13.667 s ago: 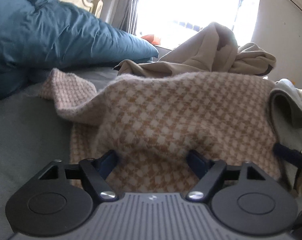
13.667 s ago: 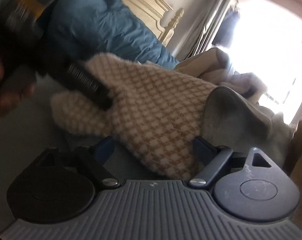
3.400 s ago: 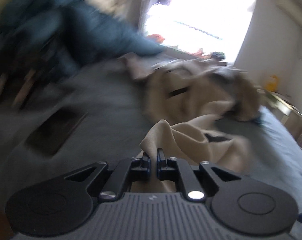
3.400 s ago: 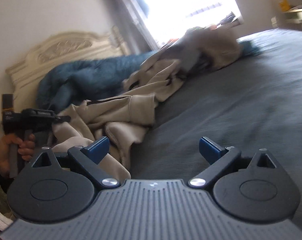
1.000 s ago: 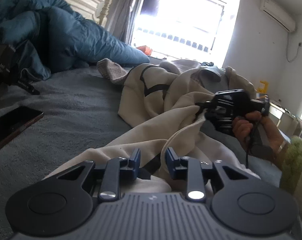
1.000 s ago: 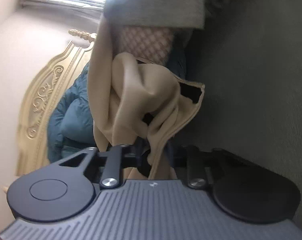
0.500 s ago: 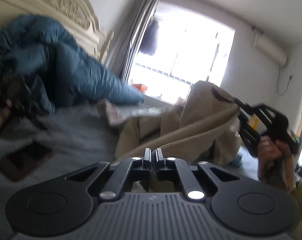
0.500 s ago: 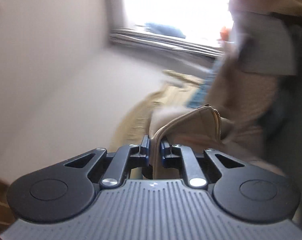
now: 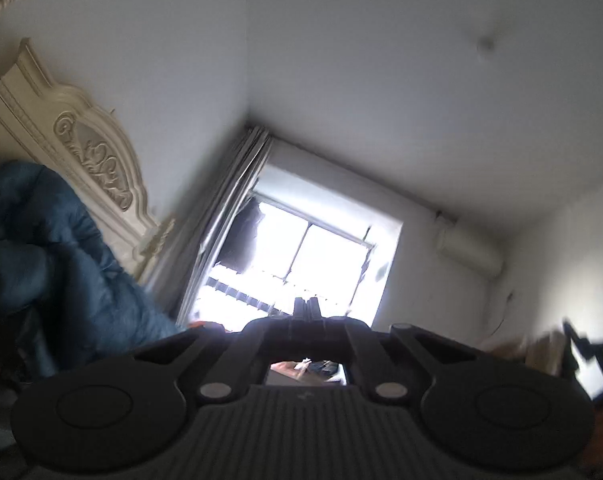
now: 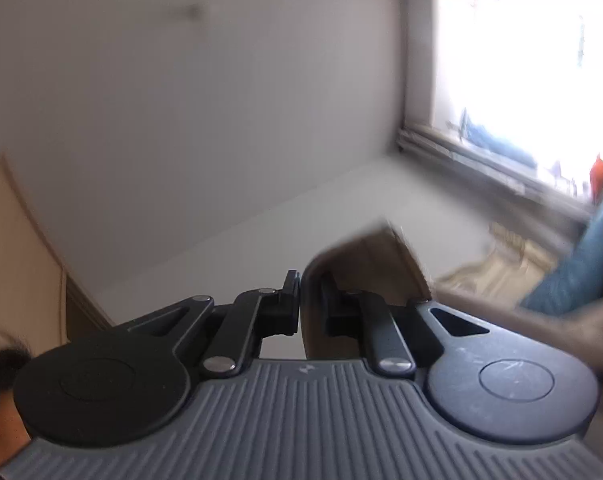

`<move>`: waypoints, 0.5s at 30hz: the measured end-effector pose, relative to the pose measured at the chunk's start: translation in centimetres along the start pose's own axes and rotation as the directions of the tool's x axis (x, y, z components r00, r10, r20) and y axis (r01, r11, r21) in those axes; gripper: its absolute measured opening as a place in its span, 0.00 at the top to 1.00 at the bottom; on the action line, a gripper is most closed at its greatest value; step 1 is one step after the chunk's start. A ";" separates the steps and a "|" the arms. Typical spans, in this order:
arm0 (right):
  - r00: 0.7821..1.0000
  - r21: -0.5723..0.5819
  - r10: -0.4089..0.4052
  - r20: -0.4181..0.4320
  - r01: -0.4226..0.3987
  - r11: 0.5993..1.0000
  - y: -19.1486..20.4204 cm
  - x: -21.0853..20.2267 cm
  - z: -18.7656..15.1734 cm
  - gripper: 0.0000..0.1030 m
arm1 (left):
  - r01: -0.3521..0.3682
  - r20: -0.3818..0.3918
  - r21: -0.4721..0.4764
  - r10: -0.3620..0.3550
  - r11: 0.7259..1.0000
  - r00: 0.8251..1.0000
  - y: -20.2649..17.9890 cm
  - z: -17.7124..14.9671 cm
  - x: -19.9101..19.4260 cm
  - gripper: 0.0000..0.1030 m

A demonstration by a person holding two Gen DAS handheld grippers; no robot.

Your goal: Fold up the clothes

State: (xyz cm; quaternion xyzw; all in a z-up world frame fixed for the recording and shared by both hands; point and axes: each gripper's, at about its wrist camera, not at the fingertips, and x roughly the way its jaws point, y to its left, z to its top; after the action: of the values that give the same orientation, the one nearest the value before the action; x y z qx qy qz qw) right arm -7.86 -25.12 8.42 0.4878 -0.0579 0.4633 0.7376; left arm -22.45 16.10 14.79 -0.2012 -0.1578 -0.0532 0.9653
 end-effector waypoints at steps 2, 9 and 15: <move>0.999 -0.068 -0.042 0.004 0.043 0.997 2.6 -1.5 0.7 0.91 | 0.011 -0.040 -0.007 -0.012 1.000 0.999 -0.9 -0.2 0.1 0.97; 0.958 -0.202 -0.280 -0.060 0.263 0.943 4.6 -3.7 0.8 0.91 | 0.065 -0.453 0.086 -0.020 0.994 0.891 -2.2 -10.1 0.8 0.67; 0.778 -0.320 -0.558 -0.288 0.471 0.822 -5.1 5.6 -1.6 0.91 | 0.111 -0.608 0.097 -0.029 0.989 0.793 -1.6 -14.7 -0.4 0.47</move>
State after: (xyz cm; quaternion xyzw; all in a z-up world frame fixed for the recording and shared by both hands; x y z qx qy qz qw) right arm -1.49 -20.86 7.27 0.2998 0.1648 0.3158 0.8850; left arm -18.96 8.71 2.51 -0.1057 0.1484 -0.1402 0.9732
